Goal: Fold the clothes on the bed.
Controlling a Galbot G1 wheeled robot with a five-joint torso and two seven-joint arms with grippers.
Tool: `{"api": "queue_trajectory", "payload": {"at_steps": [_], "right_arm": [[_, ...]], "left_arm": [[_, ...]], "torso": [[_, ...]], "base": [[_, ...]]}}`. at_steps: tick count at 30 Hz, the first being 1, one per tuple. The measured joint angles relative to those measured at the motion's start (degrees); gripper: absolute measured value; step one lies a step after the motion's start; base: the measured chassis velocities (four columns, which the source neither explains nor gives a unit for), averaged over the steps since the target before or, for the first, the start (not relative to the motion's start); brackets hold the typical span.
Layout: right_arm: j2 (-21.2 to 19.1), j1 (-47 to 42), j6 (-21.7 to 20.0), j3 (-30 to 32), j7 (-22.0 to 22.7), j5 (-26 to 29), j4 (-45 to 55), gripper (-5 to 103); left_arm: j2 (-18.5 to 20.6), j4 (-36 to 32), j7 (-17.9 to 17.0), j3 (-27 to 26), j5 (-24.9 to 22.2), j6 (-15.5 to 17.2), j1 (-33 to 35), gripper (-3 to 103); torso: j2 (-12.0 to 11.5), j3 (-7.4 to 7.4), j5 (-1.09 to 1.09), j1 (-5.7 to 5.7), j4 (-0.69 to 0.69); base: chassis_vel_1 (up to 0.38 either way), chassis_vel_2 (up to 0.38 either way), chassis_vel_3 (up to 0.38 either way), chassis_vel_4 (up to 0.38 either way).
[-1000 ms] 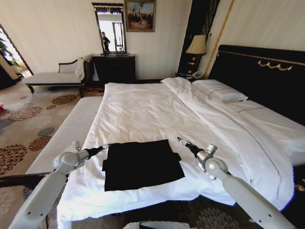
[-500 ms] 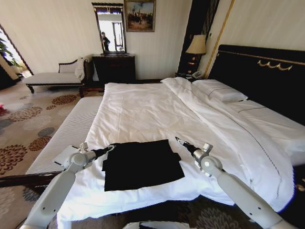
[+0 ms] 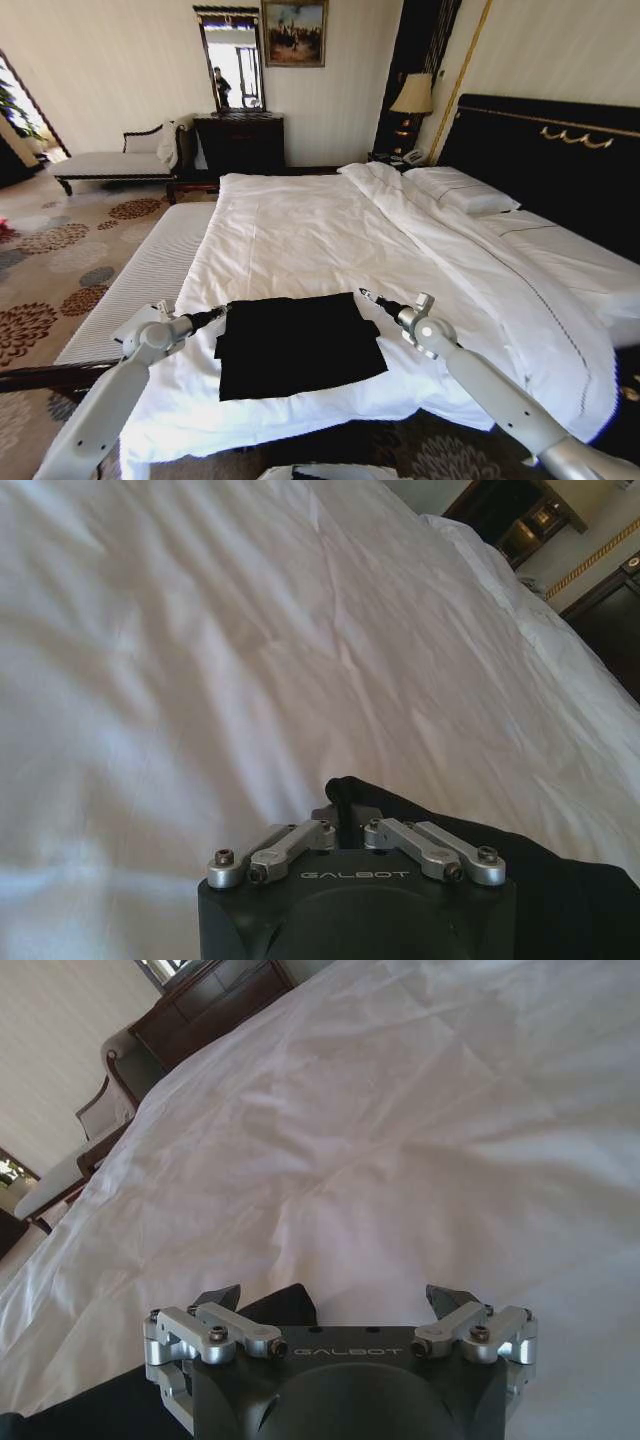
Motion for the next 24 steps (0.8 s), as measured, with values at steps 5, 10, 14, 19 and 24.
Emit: {"api": "queue_trajectory", "payload": {"at_steps": [5, 10, 14, 19, 24], "right_arm": [[0.2, 2.6, -2.9, -2.4, -2.8, -1.3, -2.5, 100], [2.0, 6.8, -3.6, -5.3, -5.5, -1.8, -6.3, 100], [3.3, 9.4, -4.1, -7.5, -6.8, -2.1, -9.1, 100], [5.2, 11.0, -4.2, -9.2, -7.9, -3.4, -12.5, 100], [5.7, 11.0, -3.7, -9.5, -9.6, -4.1, -13.8, 91]], "left_arm": [[0.3, -0.2, 0.2, -0.6, 0.4, -0.2, 0.5, 0], [0.9, -0.3, 0.2, -1.0, 0.5, -0.3, 0.6, 0], [0.9, -0.4, 0.2, -1.1, 0.5, -0.4, 0.6, 0], [0.2, -0.4, 0.2, -0.7, 0.5, -0.5, 0.1, 0], [0.0, -0.3, 0.4, -0.6, 0.7, -0.6, 0.0, 0]], "torso": [[0.0, 0.00, 0.00, 0.00, -0.02], [0.0, 0.00, 0.01, 0.00, 0.01], [0.0, 0.00, 0.00, 0.00, 0.01], [0.0, 0.00, 0.00, 0.00, 0.00], [0.0, 0.00, 0.00, 0.00, -0.01]], "base": [[0.000, 0.000, 0.000, 0.000], [0.000, 0.000, 0.000, 0.000], [0.000, 0.000, 0.000, 0.000], [0.000, 0.000, 0.000, 0.000], [0.000, 0.000, 0.000, 0.000]]}}
